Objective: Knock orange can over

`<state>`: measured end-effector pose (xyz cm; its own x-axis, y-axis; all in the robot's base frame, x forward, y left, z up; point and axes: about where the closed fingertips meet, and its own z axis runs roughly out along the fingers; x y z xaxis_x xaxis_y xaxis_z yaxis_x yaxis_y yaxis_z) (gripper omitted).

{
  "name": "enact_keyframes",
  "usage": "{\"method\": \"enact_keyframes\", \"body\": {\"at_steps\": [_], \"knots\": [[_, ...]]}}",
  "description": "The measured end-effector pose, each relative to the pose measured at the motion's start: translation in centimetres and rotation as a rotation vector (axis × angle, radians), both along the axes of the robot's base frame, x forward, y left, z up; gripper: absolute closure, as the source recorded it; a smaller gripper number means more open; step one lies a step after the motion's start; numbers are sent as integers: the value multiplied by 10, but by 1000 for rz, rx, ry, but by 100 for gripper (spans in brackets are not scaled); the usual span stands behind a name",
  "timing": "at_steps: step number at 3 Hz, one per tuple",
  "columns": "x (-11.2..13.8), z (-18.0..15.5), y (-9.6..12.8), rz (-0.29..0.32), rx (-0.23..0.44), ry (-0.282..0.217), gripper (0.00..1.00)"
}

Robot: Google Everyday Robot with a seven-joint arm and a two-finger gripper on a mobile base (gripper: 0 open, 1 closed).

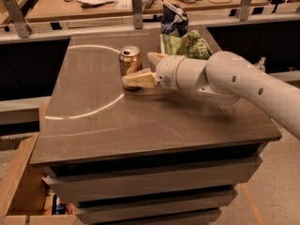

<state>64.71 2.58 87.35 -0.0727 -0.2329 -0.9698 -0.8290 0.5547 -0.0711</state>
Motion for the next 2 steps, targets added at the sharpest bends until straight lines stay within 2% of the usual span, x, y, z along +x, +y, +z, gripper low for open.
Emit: {"method": "enact_keyframes", "body": {"at_steps": [1,2], "knots": [[4,2,10,18,19,-5,49],[3,6,11,30,29,-20,72]]}}
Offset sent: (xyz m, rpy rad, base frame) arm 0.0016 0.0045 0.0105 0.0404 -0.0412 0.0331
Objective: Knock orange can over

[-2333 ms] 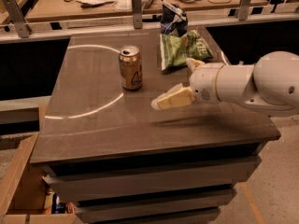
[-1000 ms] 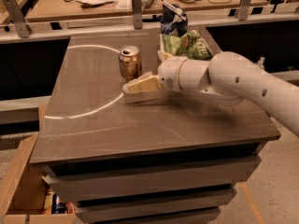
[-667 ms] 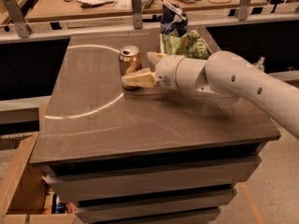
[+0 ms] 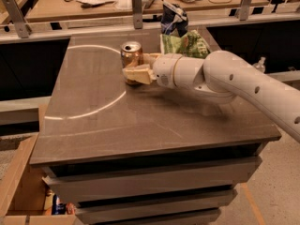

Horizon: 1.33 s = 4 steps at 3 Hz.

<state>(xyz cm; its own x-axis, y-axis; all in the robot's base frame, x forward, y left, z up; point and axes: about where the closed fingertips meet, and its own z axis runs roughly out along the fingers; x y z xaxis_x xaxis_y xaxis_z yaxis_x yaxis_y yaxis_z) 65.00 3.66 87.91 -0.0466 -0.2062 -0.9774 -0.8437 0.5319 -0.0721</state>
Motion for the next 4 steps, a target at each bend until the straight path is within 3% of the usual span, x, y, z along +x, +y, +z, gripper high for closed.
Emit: {"method": "enact_keyframes", "body": {"at_steps": [1,2,3,4], "knots": [[-8,12,-16,12,2,-52,95],[-19,27,-45,46,-90,-139,100],[-25,47,-70,110,-254,-225,100],[-33,46,-97,226,-485,-296,100]]}}
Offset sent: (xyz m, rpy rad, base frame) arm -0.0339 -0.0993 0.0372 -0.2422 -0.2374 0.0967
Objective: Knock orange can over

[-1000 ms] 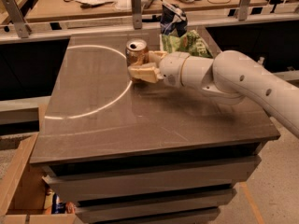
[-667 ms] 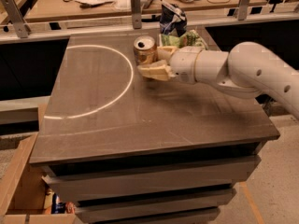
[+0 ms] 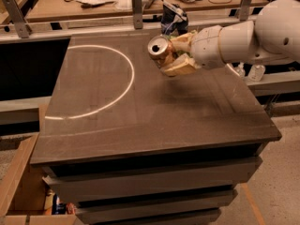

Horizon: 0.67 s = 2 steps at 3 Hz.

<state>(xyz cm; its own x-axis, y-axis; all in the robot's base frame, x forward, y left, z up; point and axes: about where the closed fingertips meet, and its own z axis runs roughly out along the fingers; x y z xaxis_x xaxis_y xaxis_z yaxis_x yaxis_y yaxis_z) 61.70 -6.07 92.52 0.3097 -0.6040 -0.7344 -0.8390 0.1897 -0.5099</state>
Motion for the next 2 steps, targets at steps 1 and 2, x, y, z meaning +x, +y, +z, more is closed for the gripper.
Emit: {"method": "enact_keyframes", "body": {"at_steps": [1,2], "knots": [[-25,-7,-9,127,-177,-44,100],[-51,-11,-14,221,-294,-126,100]]}}
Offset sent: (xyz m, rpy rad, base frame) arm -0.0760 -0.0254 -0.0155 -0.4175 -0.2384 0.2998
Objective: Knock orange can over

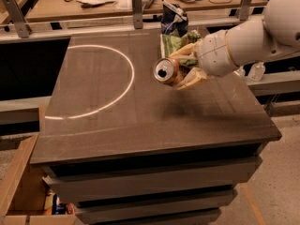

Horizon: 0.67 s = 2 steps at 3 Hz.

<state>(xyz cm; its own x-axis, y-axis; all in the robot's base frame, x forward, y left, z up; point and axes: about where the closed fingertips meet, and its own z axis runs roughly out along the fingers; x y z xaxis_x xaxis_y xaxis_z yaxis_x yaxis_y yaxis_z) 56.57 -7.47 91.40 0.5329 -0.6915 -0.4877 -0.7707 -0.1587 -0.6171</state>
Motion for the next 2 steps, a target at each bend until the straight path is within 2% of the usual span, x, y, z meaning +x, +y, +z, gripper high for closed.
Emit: {"method": "enact_keyframes", "body": {"at_steps": [1,2], "knots": [[-17,-6,1,63,-71,-79,100],[-28,-18,3,116,-155,-134,100]]}}
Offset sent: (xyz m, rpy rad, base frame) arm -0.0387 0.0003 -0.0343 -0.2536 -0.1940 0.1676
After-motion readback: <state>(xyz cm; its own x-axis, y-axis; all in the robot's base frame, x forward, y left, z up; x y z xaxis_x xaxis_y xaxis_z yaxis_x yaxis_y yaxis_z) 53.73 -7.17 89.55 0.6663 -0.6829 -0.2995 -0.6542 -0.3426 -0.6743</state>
